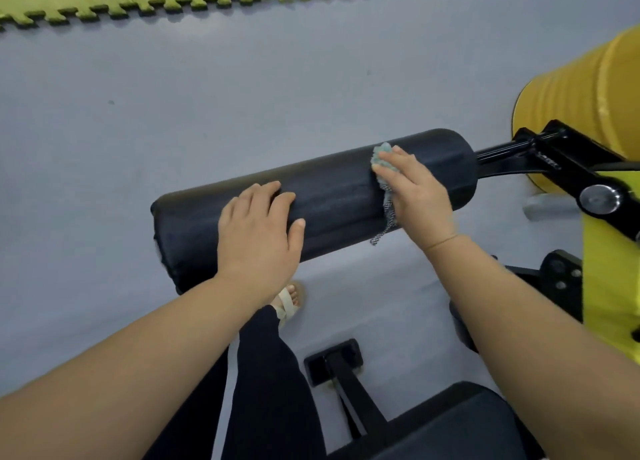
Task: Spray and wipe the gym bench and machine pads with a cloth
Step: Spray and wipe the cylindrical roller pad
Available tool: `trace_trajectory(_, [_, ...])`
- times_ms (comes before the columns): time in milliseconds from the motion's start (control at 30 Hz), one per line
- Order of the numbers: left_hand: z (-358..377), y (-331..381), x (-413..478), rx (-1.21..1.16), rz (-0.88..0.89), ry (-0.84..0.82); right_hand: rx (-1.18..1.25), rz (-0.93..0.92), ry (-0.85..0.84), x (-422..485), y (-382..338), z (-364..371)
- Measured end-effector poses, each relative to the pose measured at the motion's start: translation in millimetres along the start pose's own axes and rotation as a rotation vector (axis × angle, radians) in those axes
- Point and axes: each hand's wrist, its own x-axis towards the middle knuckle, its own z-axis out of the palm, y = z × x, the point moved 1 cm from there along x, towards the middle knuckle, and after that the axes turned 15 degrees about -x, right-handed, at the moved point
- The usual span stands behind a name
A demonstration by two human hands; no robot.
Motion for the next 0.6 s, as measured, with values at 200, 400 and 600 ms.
trace_trajectory(200, [-4, -5, 2, 0.041, 0.03, 0.04, -0.04, 0.609, -0.077, 8, 82, -12])
trace_trajectory(400, [-6, -16, 8, 0.1, -0.097, -0.012, 0.066, 0.615, -0.02, 23, -17, -13])
trace_trajectory(600, [-11, -24, 10, -0.043, -0.054, 0.062, 0.393, 0.082, -0.094, 22, -163, -15])
